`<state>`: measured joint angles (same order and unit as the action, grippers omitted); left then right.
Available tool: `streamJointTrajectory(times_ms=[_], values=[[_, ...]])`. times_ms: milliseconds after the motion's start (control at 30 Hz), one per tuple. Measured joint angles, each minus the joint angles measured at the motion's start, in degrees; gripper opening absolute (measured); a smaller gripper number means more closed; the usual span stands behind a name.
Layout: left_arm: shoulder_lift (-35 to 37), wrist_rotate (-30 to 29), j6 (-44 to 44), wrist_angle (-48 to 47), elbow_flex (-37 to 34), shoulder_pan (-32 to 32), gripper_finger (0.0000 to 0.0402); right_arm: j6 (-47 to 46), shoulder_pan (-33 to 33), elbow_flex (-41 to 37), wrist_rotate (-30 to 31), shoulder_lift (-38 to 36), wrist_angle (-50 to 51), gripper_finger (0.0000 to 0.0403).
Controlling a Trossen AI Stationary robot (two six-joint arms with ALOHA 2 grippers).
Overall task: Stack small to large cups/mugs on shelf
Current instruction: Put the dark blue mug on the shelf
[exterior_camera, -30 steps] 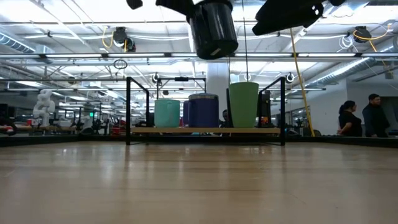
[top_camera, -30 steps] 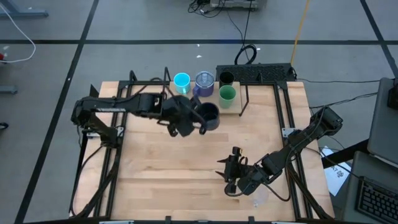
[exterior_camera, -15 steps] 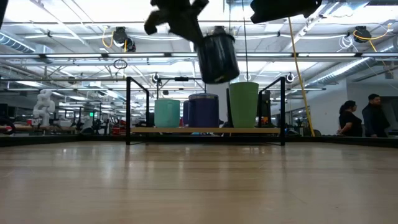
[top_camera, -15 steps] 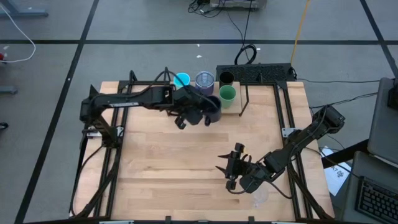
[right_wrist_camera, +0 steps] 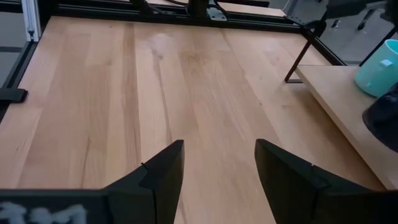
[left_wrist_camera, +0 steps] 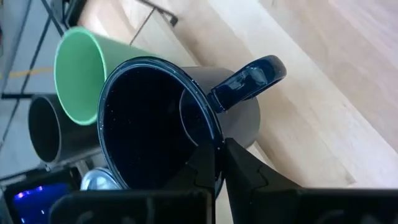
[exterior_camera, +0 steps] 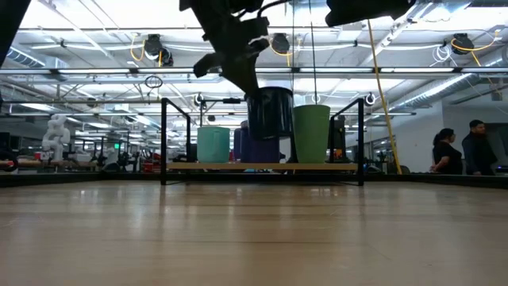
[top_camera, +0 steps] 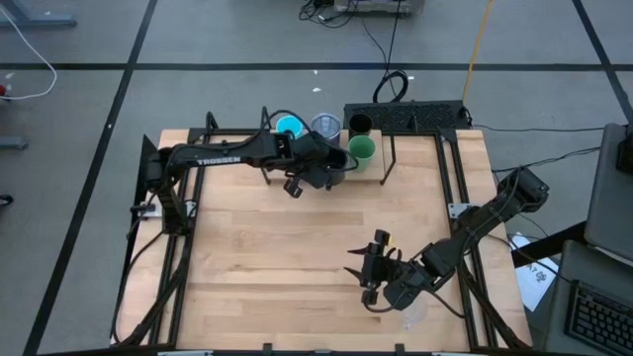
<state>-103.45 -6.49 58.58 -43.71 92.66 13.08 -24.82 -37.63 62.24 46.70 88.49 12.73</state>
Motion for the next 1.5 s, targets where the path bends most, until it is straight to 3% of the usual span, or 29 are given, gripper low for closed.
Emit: streamJointTrajectory(times_ms=[433,1233,1500], values=[[-2.5,-1.8,-3.1,-1.0,-0.1,3.0,0.0012,0.1,-0.1,0.0,0.0,0.0,0.0,0.0187],[-5.4,-1.5,-0.1,0.2,0.0,4.3,0.0017,0.0,-0.4,0.0,-0.1,0.0,0.0,0.0187],[-5.4,-2.1,-0.2,0.3,0.0,4.7,0.0048,0.0,-0.4,0.0,-0.1,0.0,0.0,0.0187]])
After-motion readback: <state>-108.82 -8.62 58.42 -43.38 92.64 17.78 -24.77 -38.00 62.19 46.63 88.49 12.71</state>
